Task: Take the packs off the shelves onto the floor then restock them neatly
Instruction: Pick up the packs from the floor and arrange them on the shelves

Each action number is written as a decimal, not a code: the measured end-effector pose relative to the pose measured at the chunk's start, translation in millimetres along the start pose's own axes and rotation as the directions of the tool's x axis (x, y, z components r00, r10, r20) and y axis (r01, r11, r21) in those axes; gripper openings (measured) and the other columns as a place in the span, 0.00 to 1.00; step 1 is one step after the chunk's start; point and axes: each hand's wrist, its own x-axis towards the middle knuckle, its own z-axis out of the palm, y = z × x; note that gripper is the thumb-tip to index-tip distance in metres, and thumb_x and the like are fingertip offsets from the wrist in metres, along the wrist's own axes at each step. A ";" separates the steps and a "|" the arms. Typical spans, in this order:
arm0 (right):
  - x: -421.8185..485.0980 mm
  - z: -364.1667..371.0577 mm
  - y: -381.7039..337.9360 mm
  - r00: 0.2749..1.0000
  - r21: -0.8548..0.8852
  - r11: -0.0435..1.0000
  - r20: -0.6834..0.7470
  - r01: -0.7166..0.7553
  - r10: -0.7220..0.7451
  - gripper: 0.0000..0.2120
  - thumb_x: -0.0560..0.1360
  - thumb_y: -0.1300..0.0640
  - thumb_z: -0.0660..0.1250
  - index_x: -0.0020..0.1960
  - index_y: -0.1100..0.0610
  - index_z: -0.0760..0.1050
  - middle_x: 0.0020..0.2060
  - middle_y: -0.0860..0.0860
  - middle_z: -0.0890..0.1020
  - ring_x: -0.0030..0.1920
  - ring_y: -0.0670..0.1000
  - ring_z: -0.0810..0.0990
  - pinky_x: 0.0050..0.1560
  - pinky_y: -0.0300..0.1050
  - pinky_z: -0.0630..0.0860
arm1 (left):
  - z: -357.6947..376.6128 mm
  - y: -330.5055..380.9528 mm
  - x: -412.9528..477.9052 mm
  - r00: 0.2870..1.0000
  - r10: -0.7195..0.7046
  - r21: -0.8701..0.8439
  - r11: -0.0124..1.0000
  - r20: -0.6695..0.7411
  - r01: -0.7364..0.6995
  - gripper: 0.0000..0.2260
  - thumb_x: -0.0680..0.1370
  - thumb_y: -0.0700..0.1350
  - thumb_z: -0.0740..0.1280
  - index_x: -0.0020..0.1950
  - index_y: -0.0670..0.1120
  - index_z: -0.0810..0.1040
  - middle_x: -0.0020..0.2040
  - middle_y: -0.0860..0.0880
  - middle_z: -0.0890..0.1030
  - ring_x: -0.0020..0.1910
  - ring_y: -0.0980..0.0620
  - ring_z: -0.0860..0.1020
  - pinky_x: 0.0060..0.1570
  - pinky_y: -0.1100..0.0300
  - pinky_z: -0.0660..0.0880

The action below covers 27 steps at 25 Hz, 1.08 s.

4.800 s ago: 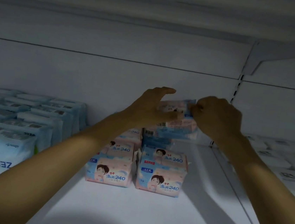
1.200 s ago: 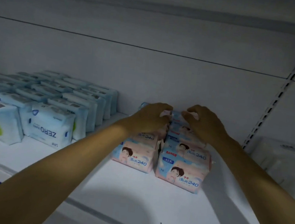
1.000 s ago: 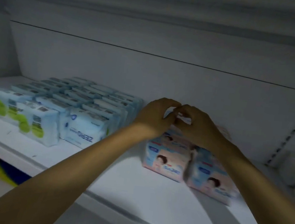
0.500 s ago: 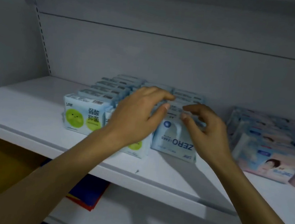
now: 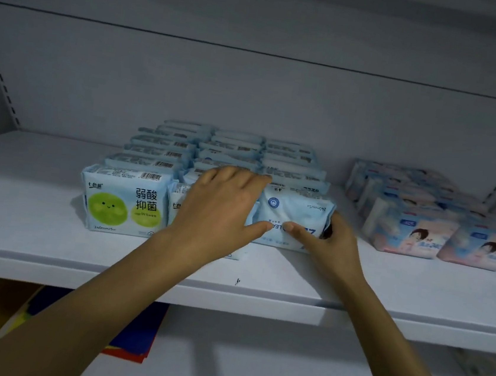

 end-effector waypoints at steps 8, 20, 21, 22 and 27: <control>-30.9 -36.4 -47.9 0.415 -0.575 0.397 -0.107 0.715 -0.904 0.24 0.69 0.52 0.74 0.60 0.56 0.69 0.60 0.57 0.70 0.61 0.57 0.70 0.59 0.43 0.69 | -7.1 30.7 18.8 0.882 0.350 -0.127 0.906 -0.317 -0.405 0.30 0.70 0.49 0.76 0.69 0.44 0.72 0.63 0.47 0.79 0.60 0.48 0.78 0.55 0.51 0.78; -46.5 -59.1 -42.0 0.990 0.379 0.914 -0.057 0.144 -0.132 0.21 0.73 0.74 0.64 0.54 0.50 0.79 0.45 0.44 0.85 0.48 0.46 0.83 0.44 0.40 0.80 | 11.7 36.0 23.9 0.810 0.337 -0.288 0.812 -0.479 -0.508 0.17 0.72 0.39 0.73 0.59 0.50 0.78 0.63 0.50 0.79 0.66 0.49 0.73 0.65 0.50 0.69; -43.4 -63.9 -43.6 0.999 0.472 0.880 -0.031 0.049 -0.038 0.16 0.76 0.69 0.62 0.53 0.50 0.80 0.46 0.48 0.86 0.49 0.50 0.83 0.47 0.46 0.81 | 9.7 37.2 22.7 0.865 0.285 -0.457 0.757 -0.413 -0.467 0.18 0.71 0.43 0.75 0.58 0.53 0.77 0.66 0.51 0.76 0.70 0.50 0.68 0.69 0.52 0.64; -39.9 -67.9 -46.5 0.996 0.578 0.812 0.064 -0.087 0.061 0.11 0.78 0.60 0.62 0.56 0.51 0.80 0.49 0.53 0.85 0.51 0.54 0.83 0.52 0.53 0.80 | 7.4 39.9 22.0 0.908 0.257 -0.589 0.696 -0.331 -0.411 0.17 0.70 0.46 0.75 0.57 0.55 0.77 0.70 0.51 0.72 0.74 0.51 0.62 0.72 0.54 0.61; -27.2 -71.3 -51.8 0.926 0.632 0.727 0.376 -0.267 0.014 0.26 0.71 0.51 0.72 0.65 0.59 0.72 0.61 0.59 0.79 0.59 0.60 0.79 0.61 0.61 0.74 | 0.0 41.3 27.2 0.967 0.249 -0.714 0.666 -0.058 -0.215 0.24 0.70 0.44 0.75 0.60 0.64 0.74 0.78 0.57 0.48 0.78 0.56 0.48 0.74 0.61 0.55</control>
